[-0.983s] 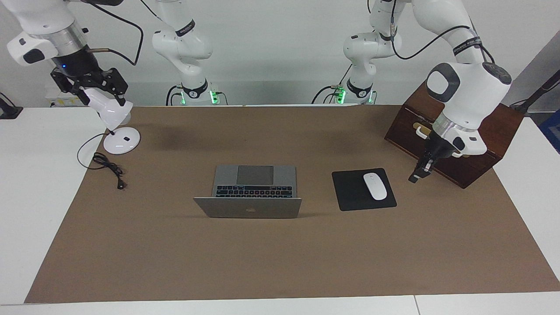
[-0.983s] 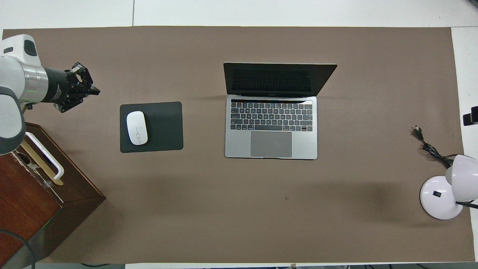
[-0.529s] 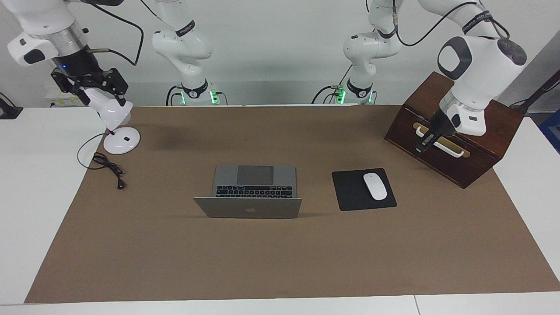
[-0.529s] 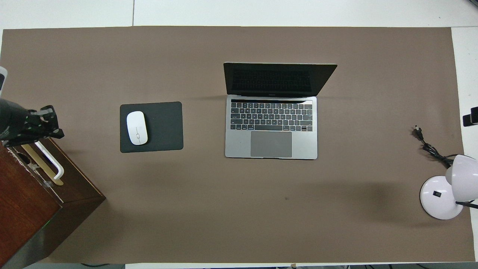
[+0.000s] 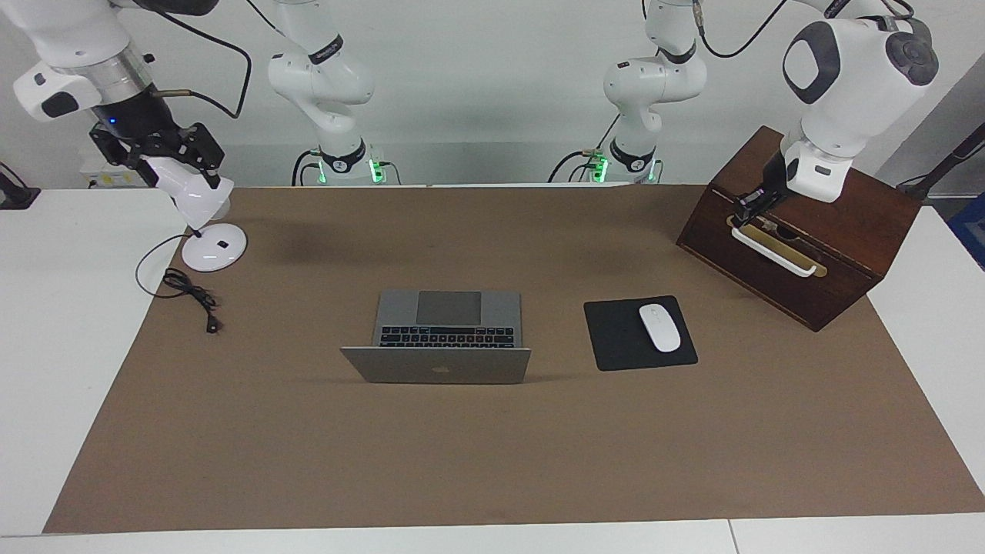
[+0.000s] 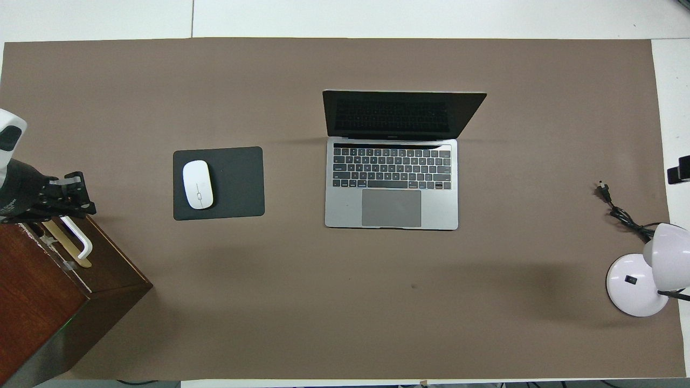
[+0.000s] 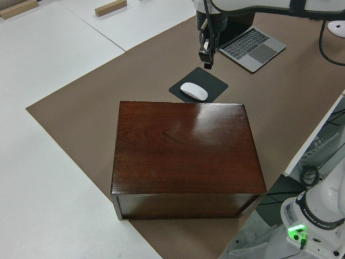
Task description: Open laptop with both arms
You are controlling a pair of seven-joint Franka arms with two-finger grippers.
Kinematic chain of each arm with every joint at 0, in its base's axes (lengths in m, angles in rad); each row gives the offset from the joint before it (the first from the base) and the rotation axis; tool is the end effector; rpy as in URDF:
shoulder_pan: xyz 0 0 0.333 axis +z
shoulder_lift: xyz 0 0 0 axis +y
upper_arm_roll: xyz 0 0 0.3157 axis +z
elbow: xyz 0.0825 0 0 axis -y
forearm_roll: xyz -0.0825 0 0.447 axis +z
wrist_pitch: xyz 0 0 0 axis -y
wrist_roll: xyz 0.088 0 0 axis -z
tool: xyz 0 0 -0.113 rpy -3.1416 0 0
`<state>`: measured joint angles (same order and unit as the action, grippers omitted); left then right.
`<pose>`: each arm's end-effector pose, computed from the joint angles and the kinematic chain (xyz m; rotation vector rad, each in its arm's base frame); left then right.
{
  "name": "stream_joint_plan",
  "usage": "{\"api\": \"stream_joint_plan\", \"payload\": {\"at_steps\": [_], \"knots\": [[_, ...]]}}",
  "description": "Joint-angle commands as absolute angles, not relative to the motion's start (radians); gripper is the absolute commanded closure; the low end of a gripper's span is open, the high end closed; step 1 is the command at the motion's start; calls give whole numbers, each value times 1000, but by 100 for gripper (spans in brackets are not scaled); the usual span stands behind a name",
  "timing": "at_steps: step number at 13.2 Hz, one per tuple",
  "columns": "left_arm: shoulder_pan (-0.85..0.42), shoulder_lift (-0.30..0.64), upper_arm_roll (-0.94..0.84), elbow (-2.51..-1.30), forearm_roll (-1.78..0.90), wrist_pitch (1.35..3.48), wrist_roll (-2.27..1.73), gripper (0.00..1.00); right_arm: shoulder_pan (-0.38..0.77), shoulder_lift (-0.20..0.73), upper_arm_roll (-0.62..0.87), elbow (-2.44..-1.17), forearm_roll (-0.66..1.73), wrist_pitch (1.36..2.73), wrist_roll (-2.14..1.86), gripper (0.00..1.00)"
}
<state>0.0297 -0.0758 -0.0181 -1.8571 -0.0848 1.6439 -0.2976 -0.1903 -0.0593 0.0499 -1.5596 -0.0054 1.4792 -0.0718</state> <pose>0.5846 -0.0024 0.5177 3.0314 0.4913 -0.2273 0.5836 -0.0822 0.6519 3.1335 -0.1084 -0.0344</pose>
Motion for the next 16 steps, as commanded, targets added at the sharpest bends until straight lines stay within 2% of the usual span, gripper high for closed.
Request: {"api": "stream_joint_plan", "payload": {"at_steps": [1,5,8,10,16], "knots": [[-17,-60,3,-1838,-66,1658,-291,0,-216,-86,71,-1609,12,1491,-67,0],[0,-12,-26,-1726,-66,1655,-285,0,-216,-86,71,-1612,11,1488,-67,0],[18,-12,-63,-1714,-64,1637,-281,0,-216,-86,72,-1612,12,1489,-66,0],[20,14,-57,-1649,-43,1586,-256,0,-216,-86,71,-1612,12,1489,-66,0],[18,23,-54,-1624,-31,1568,-236,0,-216,-86,71,-1611,12,1488,-63,0]]}}
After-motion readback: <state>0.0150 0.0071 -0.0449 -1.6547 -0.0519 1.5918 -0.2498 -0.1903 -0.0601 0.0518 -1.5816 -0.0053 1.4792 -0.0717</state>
